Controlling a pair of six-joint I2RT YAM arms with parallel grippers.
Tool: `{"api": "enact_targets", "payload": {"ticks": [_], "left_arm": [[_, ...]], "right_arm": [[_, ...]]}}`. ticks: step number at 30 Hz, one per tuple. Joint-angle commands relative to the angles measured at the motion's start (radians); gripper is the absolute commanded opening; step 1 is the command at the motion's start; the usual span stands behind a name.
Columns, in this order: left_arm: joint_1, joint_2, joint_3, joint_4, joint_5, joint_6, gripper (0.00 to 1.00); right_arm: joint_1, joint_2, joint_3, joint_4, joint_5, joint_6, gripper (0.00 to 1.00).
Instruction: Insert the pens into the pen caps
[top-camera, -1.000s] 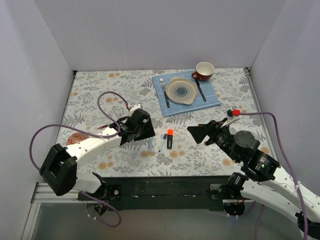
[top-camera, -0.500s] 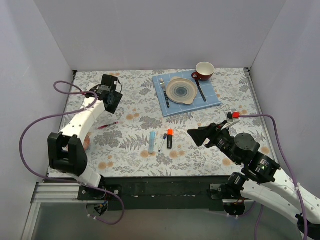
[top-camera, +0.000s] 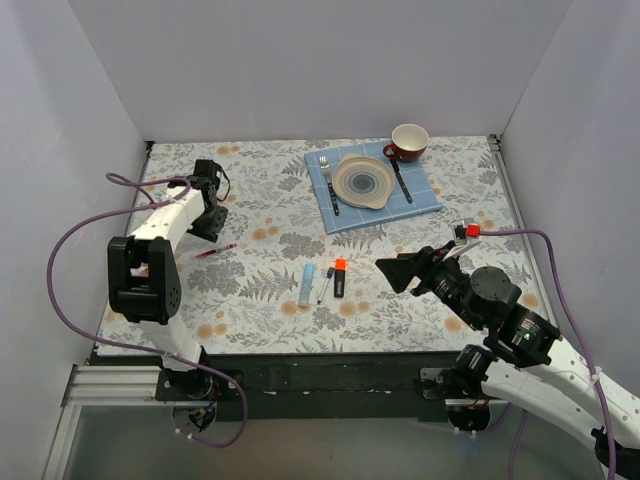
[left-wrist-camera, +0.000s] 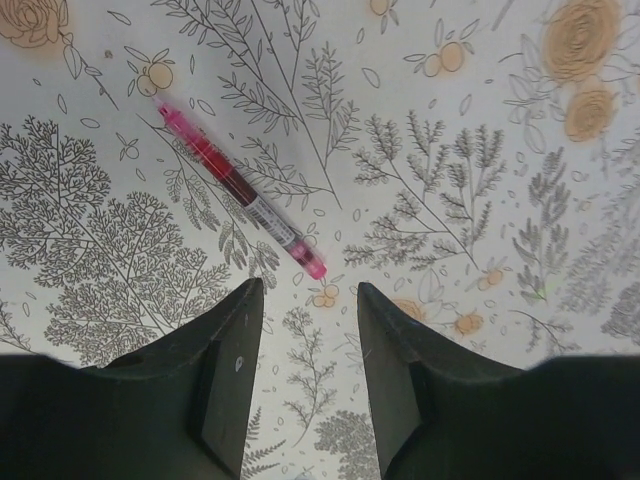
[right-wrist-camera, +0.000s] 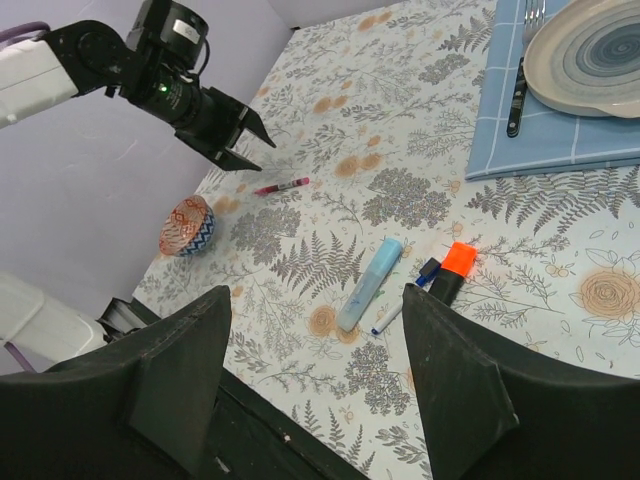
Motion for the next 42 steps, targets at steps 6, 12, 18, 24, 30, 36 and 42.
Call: {"api": "enact_targets", "payload": {"ticks": [6,12,18,24,30,36,42], "left_arm": [[0.005,0.109,0.011,-0.017,-0.012,-0.380,0.41],[0.010,0.157,0.005,-0.005,-0.005,-0.381,0.42],[0.013,0.195,0.000,0.004,-0.010,-0.375,0.42],[0.015,0.203,-0.058,0.044,-0.007,-0.358,0.38],[0.015,0.192,-0.125,0.079,-0.007,-0.324,0.25],[0.012,0.146,-0.171,0.107,-0.010,-0.257,0.05],[-0.054,0.036,-0.199,0.185,-0.070,-0.089,0.00]], "right_arm": [[0.002,0.001,-0.006,0.061,-0.002,-0.008,0.75],[0.002,0.009,0.011,0.058,-0.002,-0.017,0.74],[0.004,0.007,0.007,0.059,0.000,-0.013,0.74],[0.002,0.004,0.004,0.058,-0.005,-0.008,0.74],[0.004,0.004,0.005,0.061,-0.012,0.000,0.74],[0.002,0.021,0.004,0.065,-0.029,0.013,0.74],[0.004,0.090,0.016,0.058,-0.002,-0.014,0.75]]}}
